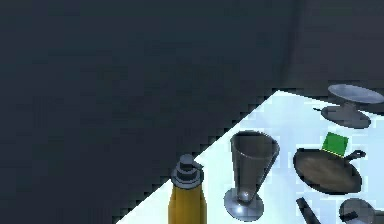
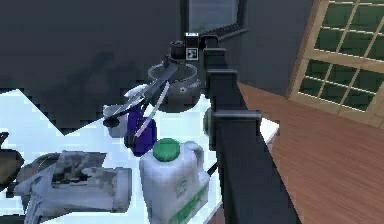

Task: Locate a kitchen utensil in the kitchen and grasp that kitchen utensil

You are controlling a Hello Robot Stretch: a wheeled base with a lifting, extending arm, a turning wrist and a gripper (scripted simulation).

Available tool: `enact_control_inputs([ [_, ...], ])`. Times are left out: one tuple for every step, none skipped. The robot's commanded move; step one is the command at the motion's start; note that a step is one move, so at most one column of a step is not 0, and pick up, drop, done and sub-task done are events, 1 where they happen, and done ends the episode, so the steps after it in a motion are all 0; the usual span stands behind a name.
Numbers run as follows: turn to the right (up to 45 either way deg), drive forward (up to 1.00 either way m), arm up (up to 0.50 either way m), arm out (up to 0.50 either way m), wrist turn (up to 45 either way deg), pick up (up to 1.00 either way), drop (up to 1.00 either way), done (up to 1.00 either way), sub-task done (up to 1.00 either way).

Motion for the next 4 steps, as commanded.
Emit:
enact_control_inputs([
  [0.0,0.00,0.00,0.00,45.0,0.00,0.00,0.00,0.00],
  [0.0,0.00,0.00,0.00,45.0,0.00,0.00,0.00,0.00],
  [0.0,0.00,0.00,0.00,18.0,0.00,0.00,0.00,0.00],
  [0.0,0.00,0.00,0.00,0.0,1.00,0.00,0.00,0.00],
])
